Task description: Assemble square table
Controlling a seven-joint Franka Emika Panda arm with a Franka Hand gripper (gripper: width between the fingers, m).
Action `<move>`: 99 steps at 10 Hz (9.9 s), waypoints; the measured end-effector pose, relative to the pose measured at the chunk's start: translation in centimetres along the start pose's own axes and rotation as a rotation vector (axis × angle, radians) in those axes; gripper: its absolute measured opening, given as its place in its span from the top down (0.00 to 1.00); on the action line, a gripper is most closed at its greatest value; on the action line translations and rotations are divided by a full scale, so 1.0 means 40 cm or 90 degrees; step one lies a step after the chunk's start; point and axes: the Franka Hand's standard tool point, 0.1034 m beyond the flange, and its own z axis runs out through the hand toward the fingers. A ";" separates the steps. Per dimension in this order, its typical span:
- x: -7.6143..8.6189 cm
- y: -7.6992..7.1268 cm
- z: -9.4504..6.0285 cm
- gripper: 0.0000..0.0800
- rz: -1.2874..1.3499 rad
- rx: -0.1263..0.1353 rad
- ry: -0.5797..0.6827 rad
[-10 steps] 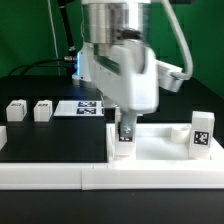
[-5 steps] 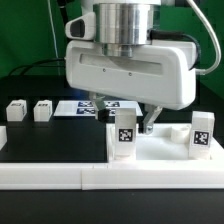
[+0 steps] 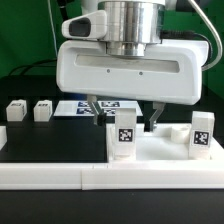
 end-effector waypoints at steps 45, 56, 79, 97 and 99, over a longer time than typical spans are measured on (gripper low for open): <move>-0.005 -0.012 0.017 0.57 0.970 0.022 -0.088; 0.000 -0.024 0.017 0.19 0.230 0.051 -0.030; -0.011 -0.005 0.036 0.19 0.453 0.035 -0.080; 0.003 0.012 0.031 0.63 1.079 -0.017 -0.095; 0.002 0.012 0.029 0.62 1.119 -0.025 -0.091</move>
Offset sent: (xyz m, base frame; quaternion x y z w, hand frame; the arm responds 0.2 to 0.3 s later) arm 0.0000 0.0000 0.0000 0.0000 0.0000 0.1296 0.9916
